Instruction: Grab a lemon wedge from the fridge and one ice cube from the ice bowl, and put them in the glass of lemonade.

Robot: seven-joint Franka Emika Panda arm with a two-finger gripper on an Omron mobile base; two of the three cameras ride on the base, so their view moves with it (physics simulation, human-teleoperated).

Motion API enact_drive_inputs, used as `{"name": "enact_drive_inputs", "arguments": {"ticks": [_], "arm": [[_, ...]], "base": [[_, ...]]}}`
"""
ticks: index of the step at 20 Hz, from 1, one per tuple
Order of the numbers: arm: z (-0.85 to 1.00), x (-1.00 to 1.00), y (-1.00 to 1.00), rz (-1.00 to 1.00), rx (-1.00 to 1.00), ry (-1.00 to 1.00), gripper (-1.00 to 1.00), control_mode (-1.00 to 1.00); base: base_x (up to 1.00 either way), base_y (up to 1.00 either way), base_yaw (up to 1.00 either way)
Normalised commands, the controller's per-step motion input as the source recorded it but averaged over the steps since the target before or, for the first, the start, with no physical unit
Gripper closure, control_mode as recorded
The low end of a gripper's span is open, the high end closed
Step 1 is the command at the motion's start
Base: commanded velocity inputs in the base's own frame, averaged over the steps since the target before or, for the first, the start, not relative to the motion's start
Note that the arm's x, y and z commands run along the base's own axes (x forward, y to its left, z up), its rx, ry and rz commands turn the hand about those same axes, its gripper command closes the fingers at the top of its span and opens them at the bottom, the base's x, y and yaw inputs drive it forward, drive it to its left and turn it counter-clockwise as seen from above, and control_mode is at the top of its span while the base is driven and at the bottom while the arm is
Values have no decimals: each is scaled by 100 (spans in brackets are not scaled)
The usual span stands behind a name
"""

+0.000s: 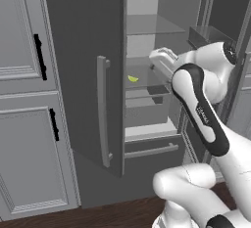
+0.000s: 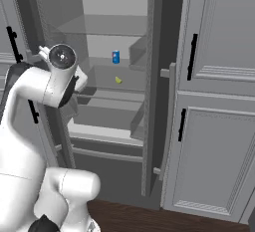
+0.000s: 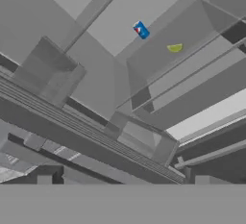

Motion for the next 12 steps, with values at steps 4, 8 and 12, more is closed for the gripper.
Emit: {"name": "enact_drive_inputs", "arguments": {"ticks": [4,8,12], "arm": [[0,100,0,1,2,21,-100,-100],[0,96,0,5,2,5,-100,-100],[0,81,1,6,1,0,-100,-100]], "base": [[0,0,0],[0,0,0],[0,0,0]]}}
